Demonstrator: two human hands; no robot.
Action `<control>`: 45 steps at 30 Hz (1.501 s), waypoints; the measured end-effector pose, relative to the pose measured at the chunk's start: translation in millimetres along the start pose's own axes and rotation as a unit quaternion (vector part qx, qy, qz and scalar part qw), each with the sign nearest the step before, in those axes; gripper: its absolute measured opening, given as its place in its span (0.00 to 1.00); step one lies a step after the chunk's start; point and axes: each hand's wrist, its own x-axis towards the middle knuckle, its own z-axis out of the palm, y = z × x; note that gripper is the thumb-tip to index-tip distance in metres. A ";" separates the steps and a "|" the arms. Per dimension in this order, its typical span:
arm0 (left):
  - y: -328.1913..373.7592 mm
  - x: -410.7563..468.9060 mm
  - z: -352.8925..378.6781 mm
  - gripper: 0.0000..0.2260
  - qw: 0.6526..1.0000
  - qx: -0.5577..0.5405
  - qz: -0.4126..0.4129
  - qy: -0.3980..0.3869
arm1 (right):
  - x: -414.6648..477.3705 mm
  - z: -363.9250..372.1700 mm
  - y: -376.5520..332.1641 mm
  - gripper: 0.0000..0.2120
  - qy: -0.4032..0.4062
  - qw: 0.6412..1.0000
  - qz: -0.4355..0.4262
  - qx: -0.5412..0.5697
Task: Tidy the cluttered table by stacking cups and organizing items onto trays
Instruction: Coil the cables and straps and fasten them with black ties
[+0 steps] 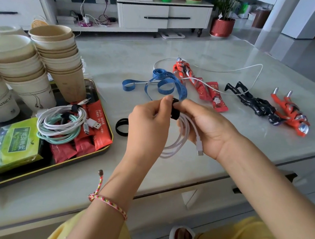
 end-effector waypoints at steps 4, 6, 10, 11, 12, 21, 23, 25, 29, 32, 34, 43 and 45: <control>-4.8 3.1 -2.0 0.23 0.998 -0.002 -0.066 -0.008 | 0.2 5.3 6.5 0.03 0.031 0.994 -0.100 -0.028; -6.9 4.3 -2.2 0.22 0.995 -0.011 -0.102 -0.007 | -2.1 7.6 9.7 0.02 0.054 0.979 -0.177 -0.081; -9.2 7.4 -4.0 0.18 0.975 -0.098 -0.201 -0.010 | -10.0 9.1 13.4 0.04 0.058 0.914 -0.346 -0.204; -9.3 7.8 -5.5 0.18 0.971 -0.113 -0.211 -0.013 | -11.0 9.0 14.6 0.05 0.053 0.894 -0.376 -0.237; -9.0 7.8 -6.6 0.18 0.970 -0.119 -0.213 -0.016 | -11.8 8.3 15.5 0.06 0.049 0.876 -0.399 -0.267; -2.0 8.6 -15.8 0.18 0.953 -0.185 -0.238 -0.021 | -11.7 0.0 19.3 0.07 -0.034 0.867 -0.387 -0.312; -0.4 8.2 -15.6 0.19 0.953 -0.188 -0.236 -0.025 | -9.6 1.0 17.9 0.07 -0.046 0.897 -0.347 -0.272; 0.9 8.1 -16.4 0.19 0.953 -0.190 -0.236 -0.027 | -7.1 2.7 17.1 0.12 -0.062 0.904 -0.330 -0.265; 2.4 9.9 -20.1 0.18 0.946 -0.202 -0.251 -0.030 | -3.5 8.8 20.8 0.12 -0.038 0.894 -0.349 -0.278; 2.4 13.2 -25.3 0.18 0.942 -0.223 -0.251 -0.018 | 0.5 17.7 24.8 0.08 0.013 0.845 -0.420 -0.331; 1.6 15.5 -31.9 0.16 0.946 -0.221 -0.237 0.007 | 4.0 25.3 26.5 0.08 0.017 0.845 -0.425 -0.324; -1.4 19.6 -79.3 0.11 0.966 -0.132 -0.111 0.191 | 16.1 85.7 29.3 0.08 -0.020 0.884 -0.401 -0.239; -1.6 18.8 -91.6 0.12 0.964 -0.071 -0.052 0.250 | 20.8 101.4 30.0 0.07 -0.002 0.890 -0.397 -0.225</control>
